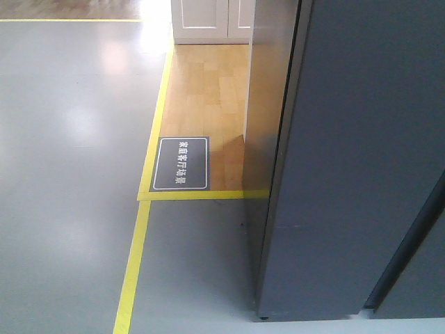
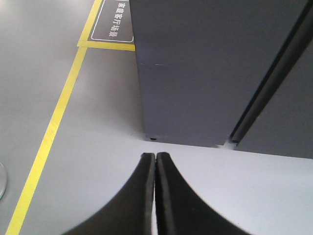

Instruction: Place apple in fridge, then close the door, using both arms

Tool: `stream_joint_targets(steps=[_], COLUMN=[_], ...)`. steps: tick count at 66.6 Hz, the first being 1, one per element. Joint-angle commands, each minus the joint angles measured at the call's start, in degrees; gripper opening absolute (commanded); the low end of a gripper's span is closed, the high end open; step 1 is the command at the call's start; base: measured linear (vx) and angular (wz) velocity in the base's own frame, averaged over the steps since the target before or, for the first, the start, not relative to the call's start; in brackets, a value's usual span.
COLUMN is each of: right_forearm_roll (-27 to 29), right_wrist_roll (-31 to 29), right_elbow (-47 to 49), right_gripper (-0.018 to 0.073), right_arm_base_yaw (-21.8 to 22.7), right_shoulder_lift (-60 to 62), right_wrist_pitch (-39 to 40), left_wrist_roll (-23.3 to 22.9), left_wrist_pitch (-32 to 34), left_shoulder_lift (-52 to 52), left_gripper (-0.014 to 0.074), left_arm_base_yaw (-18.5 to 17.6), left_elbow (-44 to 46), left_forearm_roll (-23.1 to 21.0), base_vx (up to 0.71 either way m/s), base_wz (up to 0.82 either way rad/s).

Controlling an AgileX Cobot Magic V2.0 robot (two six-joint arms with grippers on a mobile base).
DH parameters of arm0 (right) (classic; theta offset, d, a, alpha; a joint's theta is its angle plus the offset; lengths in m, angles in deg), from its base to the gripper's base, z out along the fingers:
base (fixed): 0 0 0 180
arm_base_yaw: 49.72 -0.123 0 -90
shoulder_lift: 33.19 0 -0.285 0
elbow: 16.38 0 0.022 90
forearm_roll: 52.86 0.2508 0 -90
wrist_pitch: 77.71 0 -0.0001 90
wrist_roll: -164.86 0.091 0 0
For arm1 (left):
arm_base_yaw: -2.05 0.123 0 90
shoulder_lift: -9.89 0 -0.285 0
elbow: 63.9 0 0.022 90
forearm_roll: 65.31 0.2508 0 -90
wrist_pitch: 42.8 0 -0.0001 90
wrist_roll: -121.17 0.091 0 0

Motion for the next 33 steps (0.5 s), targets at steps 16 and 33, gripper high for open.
stream_joint_targets(steps=[16, 33], right_forearm_roll=[0.59, 0.59], right_wrist_roll=[-0.21, -0.21], right_elbow=[1.21, 1.21], right_gripper=[-0.0003, -0.0003], right_arm_base_yaw=[0.03, 0.03], right_shoulder_lift=[-0.78, -0.78], right_wrist_pitch=[3.18, 3.18], left_wrist_roll=[-0.47, -0.47], left_wrist_pitch=[3.09, 2.68], left_shoulder_lift=[0.07, -0.13], left_gripper=[-0.0006, -0.0006], left_arm_base_yaw=[-0.14, -0.14], left_elbow=[1.31, 1.32], left_forearm_roll=[1.09, 0.98], base_vx=[0.00, 0.00], base_wz=[0.00, 0.00])
